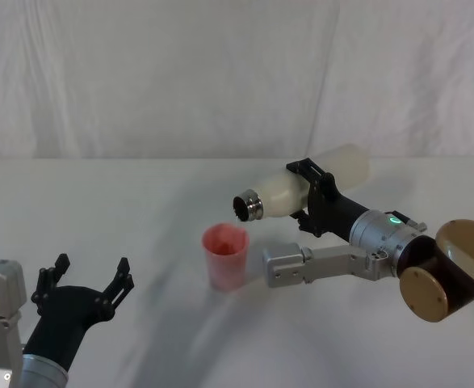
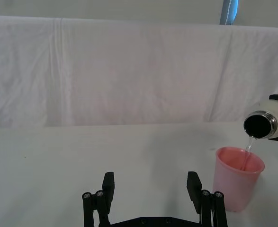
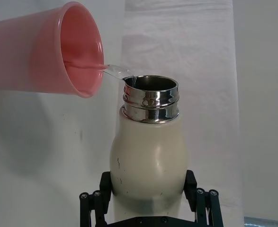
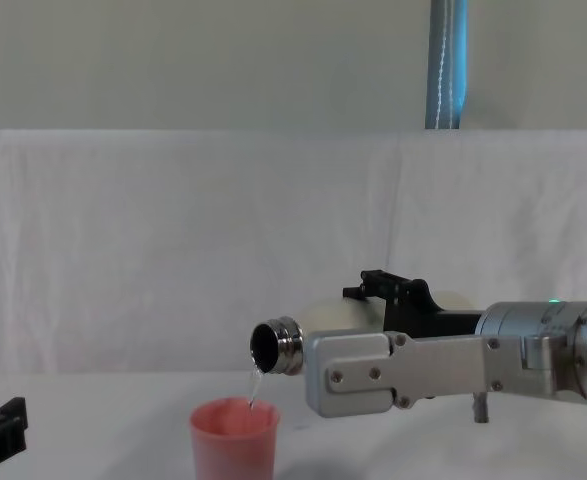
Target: Grasp the thermos with one hand and pour water into the cup lid.
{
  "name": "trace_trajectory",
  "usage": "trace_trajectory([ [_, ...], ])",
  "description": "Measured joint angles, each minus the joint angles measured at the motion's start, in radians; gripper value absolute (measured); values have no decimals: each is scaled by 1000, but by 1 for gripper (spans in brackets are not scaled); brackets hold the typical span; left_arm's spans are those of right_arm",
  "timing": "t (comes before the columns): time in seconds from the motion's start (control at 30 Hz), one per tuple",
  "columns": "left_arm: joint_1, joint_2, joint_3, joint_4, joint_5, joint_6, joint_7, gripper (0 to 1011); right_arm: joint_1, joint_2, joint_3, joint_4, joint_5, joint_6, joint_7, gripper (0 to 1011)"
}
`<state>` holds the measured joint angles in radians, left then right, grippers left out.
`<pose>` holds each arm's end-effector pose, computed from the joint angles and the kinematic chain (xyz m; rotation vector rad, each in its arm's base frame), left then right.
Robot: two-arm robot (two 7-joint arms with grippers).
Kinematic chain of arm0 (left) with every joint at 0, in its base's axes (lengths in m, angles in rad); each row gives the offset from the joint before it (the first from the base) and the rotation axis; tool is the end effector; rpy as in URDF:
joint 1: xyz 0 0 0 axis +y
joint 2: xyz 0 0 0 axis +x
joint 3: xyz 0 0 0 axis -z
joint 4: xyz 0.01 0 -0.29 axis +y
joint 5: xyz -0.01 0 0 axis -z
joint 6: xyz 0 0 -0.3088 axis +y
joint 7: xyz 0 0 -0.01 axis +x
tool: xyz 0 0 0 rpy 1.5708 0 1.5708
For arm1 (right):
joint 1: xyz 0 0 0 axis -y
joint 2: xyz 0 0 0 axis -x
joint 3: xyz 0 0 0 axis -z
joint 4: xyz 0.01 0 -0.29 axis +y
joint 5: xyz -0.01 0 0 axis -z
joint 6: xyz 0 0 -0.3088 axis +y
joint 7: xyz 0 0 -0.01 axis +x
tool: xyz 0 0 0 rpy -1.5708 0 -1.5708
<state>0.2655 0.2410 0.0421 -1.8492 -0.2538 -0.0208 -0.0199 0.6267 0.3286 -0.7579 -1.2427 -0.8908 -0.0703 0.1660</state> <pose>0.2530 0.0376 -0.2852 -0.0380 0.0140 1.4460 0.4445 0.0716 -0.2323 -0.8409 -1.3115 -0.6254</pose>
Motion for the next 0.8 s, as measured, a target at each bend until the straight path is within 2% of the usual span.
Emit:
trace_trajectory([
  [0.8, 0, 0, 0, 0, 0, 0, 0, 1001, 3, -1, -4, 3, -6, 3, -1, 948],
])
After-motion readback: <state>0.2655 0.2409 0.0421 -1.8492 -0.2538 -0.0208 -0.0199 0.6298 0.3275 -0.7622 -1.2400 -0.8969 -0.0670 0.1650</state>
